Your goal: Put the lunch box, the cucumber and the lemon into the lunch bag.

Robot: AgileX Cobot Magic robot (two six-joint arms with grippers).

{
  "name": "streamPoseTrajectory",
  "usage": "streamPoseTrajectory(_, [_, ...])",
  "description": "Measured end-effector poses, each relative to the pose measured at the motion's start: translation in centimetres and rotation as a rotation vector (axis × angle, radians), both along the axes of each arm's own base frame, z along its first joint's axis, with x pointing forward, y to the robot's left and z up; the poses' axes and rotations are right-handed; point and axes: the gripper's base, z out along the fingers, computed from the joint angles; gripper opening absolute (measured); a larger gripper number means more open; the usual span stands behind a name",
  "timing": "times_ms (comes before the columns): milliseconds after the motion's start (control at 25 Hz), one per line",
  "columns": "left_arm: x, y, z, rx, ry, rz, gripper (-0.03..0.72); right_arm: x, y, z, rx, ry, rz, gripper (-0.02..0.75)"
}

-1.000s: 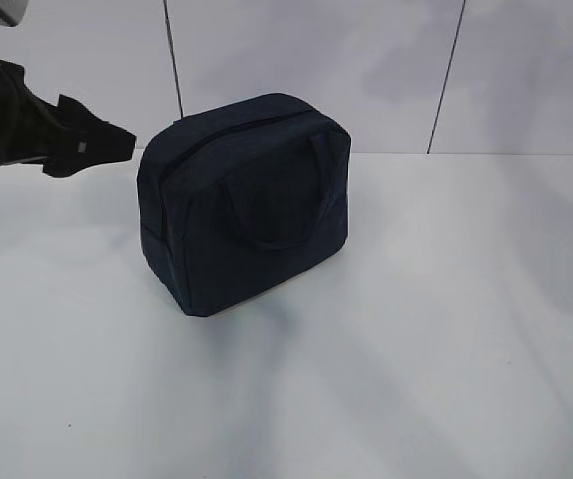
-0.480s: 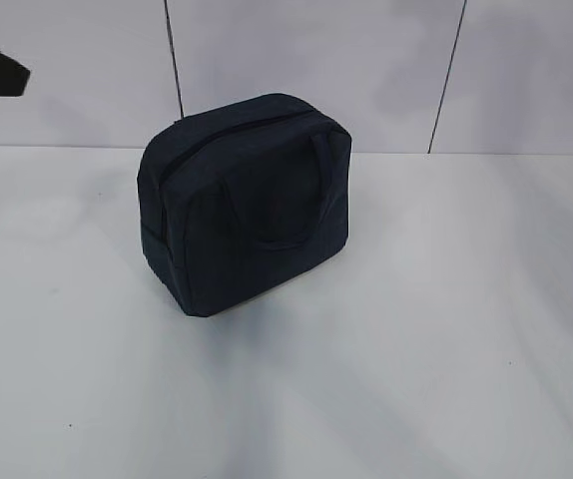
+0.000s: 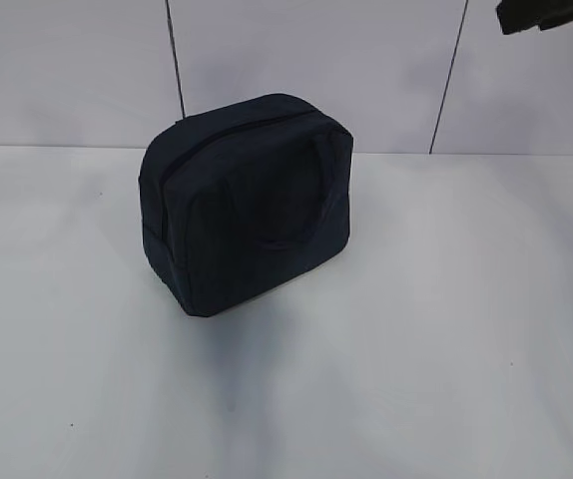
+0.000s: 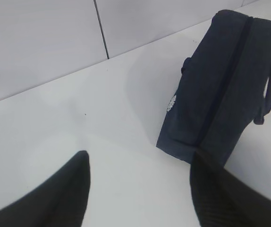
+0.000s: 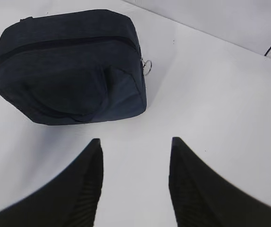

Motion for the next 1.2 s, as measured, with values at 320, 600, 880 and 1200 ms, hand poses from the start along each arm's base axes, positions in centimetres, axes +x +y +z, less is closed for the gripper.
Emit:
streamPoseTrajectory(320, [-4.2,1.3,1.4,-0.034,0.020,0.051,0.468,-6.4,-0.8,-2.3,-0.017,-0.048,-0.018,0.368])
streamPoseTrajectory(600, [-9.7,1.5,-0.4,-0.063,-0.011,0.084,0.468,-11.3,-1.3,-2.6,-0.014,-0.104,-0.021,0.368])
streamPoseTrajectory(880, [-14.4,1.4,-2.1,-0.121,-0.042,0.118,0.468,-15.8,-1.7,-3.6,-0.010,-0.142,-0.016,0.368])
streamPoseTrajectory(1200, [-19.8,2.1,-4.5,-0.113,-0.065,0.196,0.467,-20.9,-2.1,-5.7,0.013,-0.156,-0.022,0.368])
